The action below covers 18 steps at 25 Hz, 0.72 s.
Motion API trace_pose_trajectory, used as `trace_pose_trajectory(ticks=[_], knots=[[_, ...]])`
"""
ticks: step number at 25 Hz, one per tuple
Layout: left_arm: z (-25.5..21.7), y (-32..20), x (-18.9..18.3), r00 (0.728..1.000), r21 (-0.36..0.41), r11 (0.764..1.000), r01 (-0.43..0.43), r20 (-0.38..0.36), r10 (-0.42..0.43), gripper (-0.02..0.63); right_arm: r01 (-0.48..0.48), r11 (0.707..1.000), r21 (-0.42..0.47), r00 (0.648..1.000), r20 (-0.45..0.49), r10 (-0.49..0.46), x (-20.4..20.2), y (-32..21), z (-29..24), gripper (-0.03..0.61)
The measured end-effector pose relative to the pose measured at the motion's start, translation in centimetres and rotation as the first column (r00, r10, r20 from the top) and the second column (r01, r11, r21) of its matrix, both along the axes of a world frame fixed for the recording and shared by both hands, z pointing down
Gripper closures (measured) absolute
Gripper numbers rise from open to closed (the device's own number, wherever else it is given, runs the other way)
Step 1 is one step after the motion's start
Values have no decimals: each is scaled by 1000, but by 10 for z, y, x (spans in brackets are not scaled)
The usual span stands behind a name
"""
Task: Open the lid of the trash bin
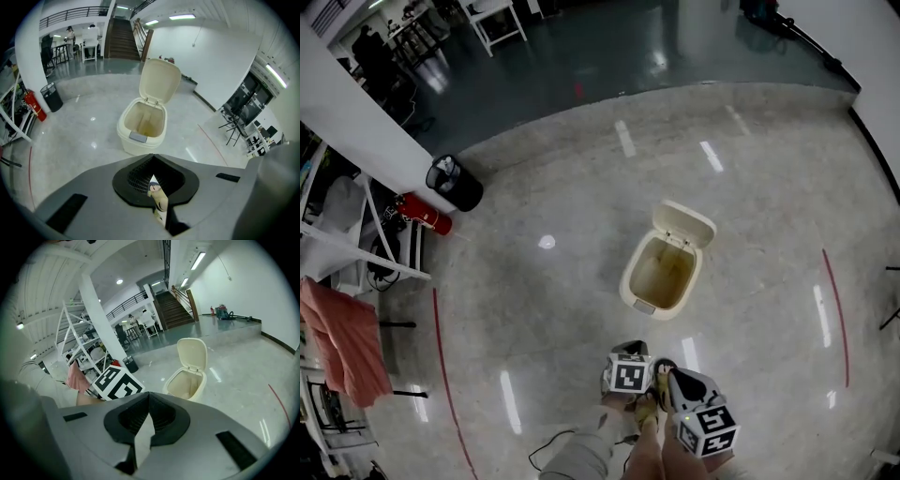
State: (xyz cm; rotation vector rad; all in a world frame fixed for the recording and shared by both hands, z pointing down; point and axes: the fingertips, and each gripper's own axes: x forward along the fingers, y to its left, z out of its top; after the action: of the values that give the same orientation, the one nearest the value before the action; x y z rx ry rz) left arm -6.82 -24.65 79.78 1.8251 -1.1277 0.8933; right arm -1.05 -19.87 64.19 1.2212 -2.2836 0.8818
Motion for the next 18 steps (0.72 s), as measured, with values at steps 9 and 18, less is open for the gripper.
trace_pose_trajectory(ticks=[9,18], knots=[[-96,28,-3,999,56,998,-4,-36,6,612,38,997,70,999,-22,-36,0,24,-67,575],[-208,69,16,987,163,987,5,-159,21,612,53,987,153,998,-47,-46,20,43,-127,575]])
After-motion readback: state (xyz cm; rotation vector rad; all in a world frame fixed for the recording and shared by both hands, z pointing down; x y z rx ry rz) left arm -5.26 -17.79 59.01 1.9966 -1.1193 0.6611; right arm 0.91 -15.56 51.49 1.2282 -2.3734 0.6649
